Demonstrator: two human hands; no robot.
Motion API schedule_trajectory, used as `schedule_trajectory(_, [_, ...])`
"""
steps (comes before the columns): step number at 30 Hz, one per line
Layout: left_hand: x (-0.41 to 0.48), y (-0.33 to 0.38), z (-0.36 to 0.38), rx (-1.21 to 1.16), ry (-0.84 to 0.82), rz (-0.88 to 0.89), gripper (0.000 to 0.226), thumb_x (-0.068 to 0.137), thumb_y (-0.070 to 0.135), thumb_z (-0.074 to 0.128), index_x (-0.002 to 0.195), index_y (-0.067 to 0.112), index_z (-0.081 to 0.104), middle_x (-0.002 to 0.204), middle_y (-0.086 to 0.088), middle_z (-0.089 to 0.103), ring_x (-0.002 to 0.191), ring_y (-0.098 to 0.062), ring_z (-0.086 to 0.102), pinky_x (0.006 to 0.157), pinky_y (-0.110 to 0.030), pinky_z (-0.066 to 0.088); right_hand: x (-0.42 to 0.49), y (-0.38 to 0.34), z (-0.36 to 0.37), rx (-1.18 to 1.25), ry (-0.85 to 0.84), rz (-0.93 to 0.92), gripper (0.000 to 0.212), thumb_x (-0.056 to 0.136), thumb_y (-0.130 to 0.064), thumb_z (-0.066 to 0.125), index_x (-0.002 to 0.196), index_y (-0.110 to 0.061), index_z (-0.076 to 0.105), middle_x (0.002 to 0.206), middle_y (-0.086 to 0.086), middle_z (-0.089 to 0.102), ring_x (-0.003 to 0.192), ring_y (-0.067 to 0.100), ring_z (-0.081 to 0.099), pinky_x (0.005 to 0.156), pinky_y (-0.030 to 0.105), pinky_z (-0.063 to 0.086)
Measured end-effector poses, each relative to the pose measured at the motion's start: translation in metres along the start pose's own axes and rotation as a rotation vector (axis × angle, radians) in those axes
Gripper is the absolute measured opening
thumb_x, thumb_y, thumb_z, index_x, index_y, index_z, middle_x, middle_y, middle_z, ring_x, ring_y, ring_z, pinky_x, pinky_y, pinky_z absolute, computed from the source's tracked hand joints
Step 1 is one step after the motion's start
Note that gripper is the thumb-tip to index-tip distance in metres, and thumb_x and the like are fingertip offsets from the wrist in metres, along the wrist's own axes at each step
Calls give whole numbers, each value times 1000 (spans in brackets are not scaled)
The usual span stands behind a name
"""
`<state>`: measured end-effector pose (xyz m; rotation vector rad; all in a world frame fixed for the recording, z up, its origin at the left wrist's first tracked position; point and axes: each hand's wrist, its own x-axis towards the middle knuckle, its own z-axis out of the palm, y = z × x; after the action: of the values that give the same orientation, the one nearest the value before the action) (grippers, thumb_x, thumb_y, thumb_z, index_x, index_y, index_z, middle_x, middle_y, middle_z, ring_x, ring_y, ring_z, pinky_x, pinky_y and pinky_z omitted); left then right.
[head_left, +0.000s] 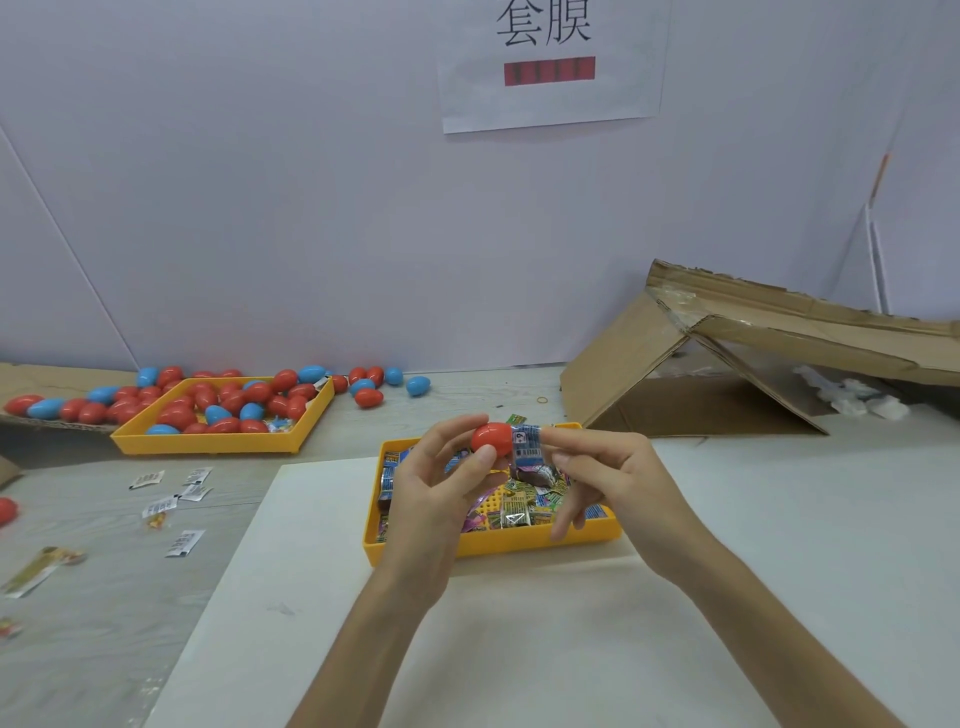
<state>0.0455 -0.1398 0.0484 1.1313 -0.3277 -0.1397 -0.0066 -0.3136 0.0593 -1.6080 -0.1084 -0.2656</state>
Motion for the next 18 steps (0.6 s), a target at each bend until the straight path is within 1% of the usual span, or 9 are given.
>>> schedule_trajectory(2, [0, 0, -1, -8, -3, -9, 39, 75, 21, 73, 113, 13, 71, 112, -17, 72, 93, -25, 73, 81, -29, 59, 0, 1, 1, 3, 1, 4, 35, 99, -1, 52, 109, -25, 75, 72, 12, 74, 51, 32, 70, 45, 25, 47])
schedule_trajectory(4, [0, 0, -1, -16, -5, -10, 39, 76, 21, 73, 114, 12, 71, 109, -16, 72, 88, -23, 72, 80, -27, 58, 1, 2, 1, -1, 3, 0, 34, 99, -1, 53, 109, -26, 74, 70, 13, 73, 52, 32, 70, 46, 25, 47])
schedule_trajectory(8, [1, 0, -3, 3, -18, 0, 29, 81, 19, 80, 109, 17, 74, 107, -14, 73, 88, -23, 72, 80, -27, 58, 0, 3, 1, -47, 1, -16, 35, 100, 0, 51, 112, -26, 71, 67, 3, 73, 53, 29, 71, 47, 24, 47])
schedule_trajectory(9, [1, -1, -3, 21, -18, 7, 28, 82, 19, 80, 109, 18, 74, 107, -13, 73, 89, -23, 73, 80, -27, 58, 0, 2, 2, -65, -4, -22, 35, 100, 1, 51, 112, -27, 70, 69, 1, 74, 53, 28, 71, 47, 24, 47])
schedule_trajectory(11, [1, -2, -3, 85, -17, 29, 30, 79, 26, 82, 108, 22, 73, 106, -10, 74, 93, -23, 73, 78, -27, 58, 0, 3, 3, -100, -20, -32, 36, 100, 1, 51, 115, -26, 69, 82, -1, 77, 54, 26, 72, 49, 23, 47])
schedule_trajectory(12, [1, -2, -3, 124, -14, 40, 33, 76, 30, 87, 106, 25, 73, 104, -8, 75, 94, -23, 73, 77, -27, 58, -1, 3, 4, -116, -34, -37, 35, 100, 1, 52, 119, -24, 69, 91, 0, 78, 56, 25, 72, 50, 23, 47])
schedule_trajectory(14, [0, -2, -3, 192, -2, 54, 34, 70, 37, 84, 101, 30, 72, 101, -5, 76, 94, -22, 74, 73, -26, 59, -2, 5, 8, -142, -67, -51, 35, 100, 2, 52, 123, -20, 69, 102, 4, 77, 58, 25, 73, 53, 23, 46])
schedule_trajectory(16, [1, -3, -4, 232, 20, 68, 33, 68, 38, 80, 100, 31, 72, 99, -3, 76, 92, -19, 74, 72, -25, 59, -3, 7, 10, -163, -82, -64, 37, 100, 1, 52, 122, -23, 69, 106, 11, 75, 59, 25, 73, 55, 23, 45])
schedule_trajectory(18, [2, -3, -6, 233, 39, 75, 32, 68, 36, 80, 99, 31, 73, 97, -4, 77, 90, -18, 74, 70, -24, 58, -4, 7, 12, -166, -92, -85, 39, 101, 1, 52, 122, -27, 68, 109, 23, 70, 61, 24, 73, 56, 24, 45])
